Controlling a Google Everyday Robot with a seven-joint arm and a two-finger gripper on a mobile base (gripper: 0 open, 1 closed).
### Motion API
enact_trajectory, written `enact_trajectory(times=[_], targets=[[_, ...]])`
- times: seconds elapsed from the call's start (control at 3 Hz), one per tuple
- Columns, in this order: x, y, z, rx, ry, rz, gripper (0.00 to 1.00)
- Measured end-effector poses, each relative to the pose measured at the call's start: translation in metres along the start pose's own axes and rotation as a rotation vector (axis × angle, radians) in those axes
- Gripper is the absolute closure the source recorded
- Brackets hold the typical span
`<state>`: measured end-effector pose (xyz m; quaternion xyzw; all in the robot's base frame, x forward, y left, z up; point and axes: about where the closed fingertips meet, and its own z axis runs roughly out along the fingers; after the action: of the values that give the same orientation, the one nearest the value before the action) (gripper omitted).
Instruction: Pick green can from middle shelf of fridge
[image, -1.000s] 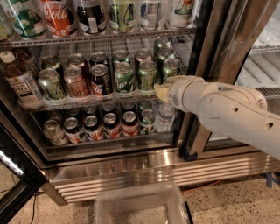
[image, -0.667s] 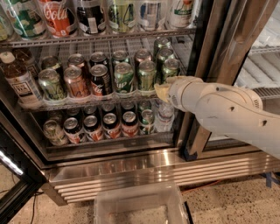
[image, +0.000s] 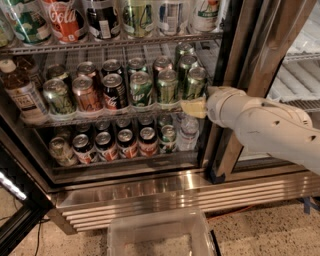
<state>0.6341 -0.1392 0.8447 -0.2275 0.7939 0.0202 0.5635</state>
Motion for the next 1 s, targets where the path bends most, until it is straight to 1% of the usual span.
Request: enact_trajectory(times=[0.33, 0.67, 1.0], targets=[[0.001, -0.005, -0.005, 0.021, -0.007, 0.000, 0.21], [0.000, -0.002, -0.005, 0.022, -0.008, 0.000, 0.23], [0.012, -0.002, -0.003, 0.040, 0.000, -0.001, 0.27]])
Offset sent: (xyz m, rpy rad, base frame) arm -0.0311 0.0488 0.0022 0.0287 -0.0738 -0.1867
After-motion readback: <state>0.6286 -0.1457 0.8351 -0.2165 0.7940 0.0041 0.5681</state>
